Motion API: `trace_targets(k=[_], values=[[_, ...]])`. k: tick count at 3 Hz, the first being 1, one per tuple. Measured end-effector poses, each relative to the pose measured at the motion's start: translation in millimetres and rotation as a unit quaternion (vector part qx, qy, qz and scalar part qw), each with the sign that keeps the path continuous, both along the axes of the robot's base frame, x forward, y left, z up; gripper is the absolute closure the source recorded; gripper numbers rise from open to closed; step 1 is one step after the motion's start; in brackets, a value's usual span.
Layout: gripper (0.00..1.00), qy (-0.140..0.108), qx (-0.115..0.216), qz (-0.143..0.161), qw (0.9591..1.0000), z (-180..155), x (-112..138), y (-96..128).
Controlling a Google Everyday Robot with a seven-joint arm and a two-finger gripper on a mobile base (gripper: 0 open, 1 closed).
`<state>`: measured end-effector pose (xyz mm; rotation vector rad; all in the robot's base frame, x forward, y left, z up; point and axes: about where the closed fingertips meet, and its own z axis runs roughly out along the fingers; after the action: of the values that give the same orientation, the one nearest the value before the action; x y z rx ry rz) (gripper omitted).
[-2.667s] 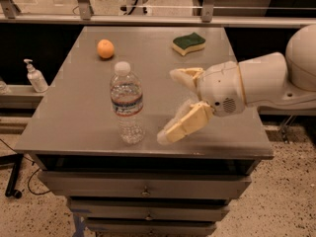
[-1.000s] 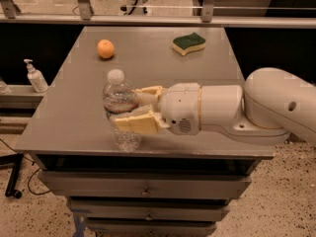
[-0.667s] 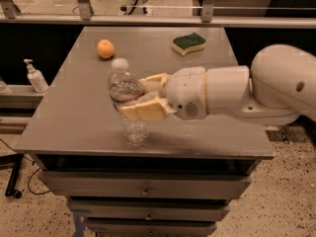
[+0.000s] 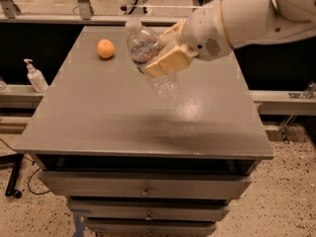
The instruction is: Knock water bottle over
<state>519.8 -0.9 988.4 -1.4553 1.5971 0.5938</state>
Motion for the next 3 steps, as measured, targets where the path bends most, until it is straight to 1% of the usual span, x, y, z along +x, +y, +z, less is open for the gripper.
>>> trace_targets(k=[1,2,3], values=[[1.00,-0.039,-0.104,0.040,0.9930,3,3,15],[1.00,-0.069,-0.221,0.096,0.9681,-30,-14,32],[1.00,-0.080,-0.321,0.129,0.9349,-76,-25,38]])
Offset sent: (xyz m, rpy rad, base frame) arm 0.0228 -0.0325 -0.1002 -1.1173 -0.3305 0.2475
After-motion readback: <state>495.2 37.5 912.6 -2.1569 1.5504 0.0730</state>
